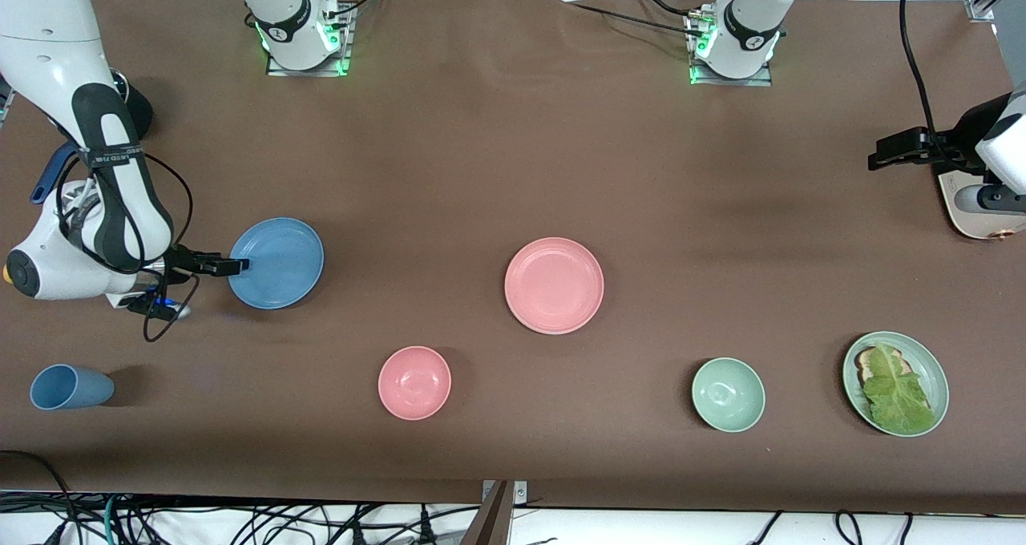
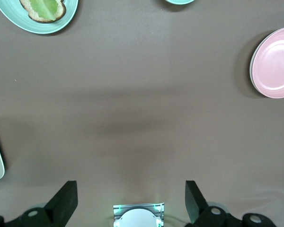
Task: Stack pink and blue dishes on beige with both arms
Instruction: 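Reach the right gripper to the blue plate rim and grasp it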
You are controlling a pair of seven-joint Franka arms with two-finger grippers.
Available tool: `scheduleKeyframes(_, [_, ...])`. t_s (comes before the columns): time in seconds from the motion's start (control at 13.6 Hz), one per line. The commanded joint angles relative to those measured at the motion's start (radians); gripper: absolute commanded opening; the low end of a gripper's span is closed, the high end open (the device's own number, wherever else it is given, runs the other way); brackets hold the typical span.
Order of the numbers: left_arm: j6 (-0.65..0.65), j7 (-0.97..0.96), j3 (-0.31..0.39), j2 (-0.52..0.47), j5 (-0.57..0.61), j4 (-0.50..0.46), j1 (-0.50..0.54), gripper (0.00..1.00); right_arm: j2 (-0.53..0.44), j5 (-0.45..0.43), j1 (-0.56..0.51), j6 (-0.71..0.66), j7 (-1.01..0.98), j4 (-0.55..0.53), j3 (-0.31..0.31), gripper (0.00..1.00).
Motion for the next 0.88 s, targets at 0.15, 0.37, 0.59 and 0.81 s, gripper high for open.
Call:
scheduleKeyframes(0.15, [-0.01, -0.011, -0.004, -0.048, 0.016, 0.045, 0.003, 1.0, 0.019, 0.039, -0.026, -0.002, -0.037, 0.009, 0.008, 0.24])
scheduleKeyframes(0.37, [-0.013, -0.012, -0.011, -0.054, 0.02, 0.044, -0.003, 1.0, 0.019, 0.042, -0.023, -0.013, -0.037, 0.009, 0.008, 0.0])
scheduleKeyframes(0.59, [-0.048, -0.007, -0.009, -0.054, 0.014, 0.044, -0.024, 1.0, 0.013, 0.044, -0.021, -0.053, -0.042, 0.019, 0.01, 0.0])
scheduleKeyframes(0.81, [-0.053, -0.009, -0.012, -0.054, 0.014, 0.045, -0.043, 1.0, -0.027, 0.105, -0.02, -0.225, -0.045, 0.096, 0.033, 0.0])
